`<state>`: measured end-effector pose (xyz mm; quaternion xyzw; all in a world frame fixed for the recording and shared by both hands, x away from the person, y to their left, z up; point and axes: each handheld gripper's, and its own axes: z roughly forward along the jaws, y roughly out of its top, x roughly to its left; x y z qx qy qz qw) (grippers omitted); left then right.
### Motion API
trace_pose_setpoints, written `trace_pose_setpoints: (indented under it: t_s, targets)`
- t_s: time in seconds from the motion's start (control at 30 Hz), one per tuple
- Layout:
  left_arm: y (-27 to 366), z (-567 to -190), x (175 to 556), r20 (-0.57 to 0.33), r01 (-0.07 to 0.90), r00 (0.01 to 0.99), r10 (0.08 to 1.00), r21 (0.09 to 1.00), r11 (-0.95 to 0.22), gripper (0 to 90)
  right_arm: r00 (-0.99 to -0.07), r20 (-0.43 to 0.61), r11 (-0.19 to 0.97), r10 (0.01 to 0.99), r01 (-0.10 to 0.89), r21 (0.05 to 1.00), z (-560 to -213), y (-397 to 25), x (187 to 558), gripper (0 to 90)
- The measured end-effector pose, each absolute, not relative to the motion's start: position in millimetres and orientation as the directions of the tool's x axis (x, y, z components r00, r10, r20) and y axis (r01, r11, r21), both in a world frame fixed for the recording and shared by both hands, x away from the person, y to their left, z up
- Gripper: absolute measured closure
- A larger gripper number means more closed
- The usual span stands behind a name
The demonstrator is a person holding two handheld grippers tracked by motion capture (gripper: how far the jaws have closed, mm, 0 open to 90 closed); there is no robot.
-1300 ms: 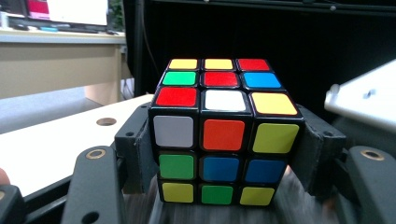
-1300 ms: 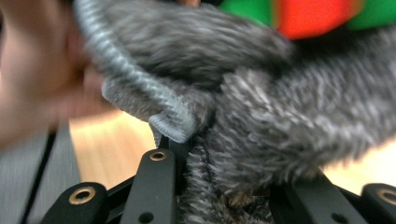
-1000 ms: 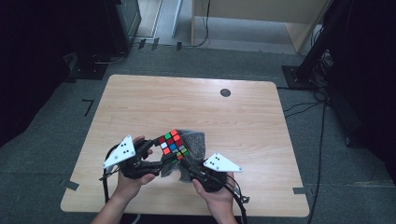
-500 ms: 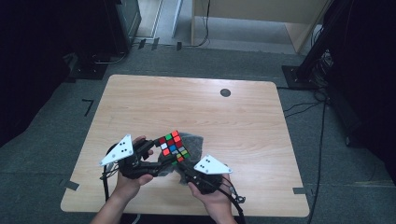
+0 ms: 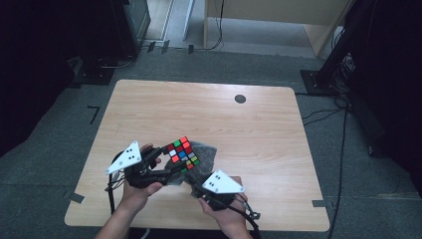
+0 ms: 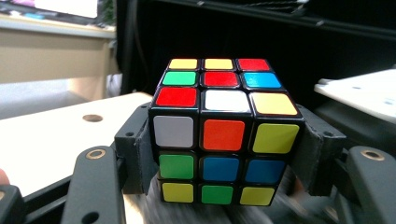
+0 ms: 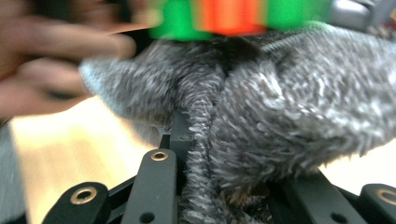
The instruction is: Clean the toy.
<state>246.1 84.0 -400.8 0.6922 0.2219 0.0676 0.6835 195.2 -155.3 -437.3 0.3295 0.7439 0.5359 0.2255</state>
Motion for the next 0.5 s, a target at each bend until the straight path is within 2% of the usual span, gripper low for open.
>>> trace_pose_setpoints:
  t_s: [0.1, 0.2, 0.33, 0.4, 0.5]
  targets:
    - [78, -402, 245, -0.194, 0.209, 0.897, 0.396, 0.978, 0.007, 34.5, -0.659, 0.073, 0.126, 0.748, 0.248, 0.961, -434, -165, 196, 71.3]
    - [78, -404, 247, -0.216, 0.235, 0.882, 0.418, 0.972, 0.007, 34.5, -0.686, 0.007, 0.173, 0.728, 0.194, 0.966, -431, -157, 189, 71.6]
    - [81, -406, 251, -0.203, 0.246, 0.852, 0.482, 0.969, -0.027, 34.5, -0.767, -0.028, 0.24, 0.641, 0.165, 0.957, -437, -144, 185, 71.6]
    - [83, -406, 252, -0.227, 0.262, 0.85, 0.475, 0.965, -0.007, 34.5, -0.79, -0.011, 0.26, 0.612, 0.189, 0.947, -439, -140, 187, 70.9]
    - [83, -404, 250, -0.235, 0.253, 0.866, 0.441, 0.967, 0.017, 34.5, -0.751, 0.036, 0.235, 0.659, 0.252, 0.939, -441, -149, 196, 70.1]
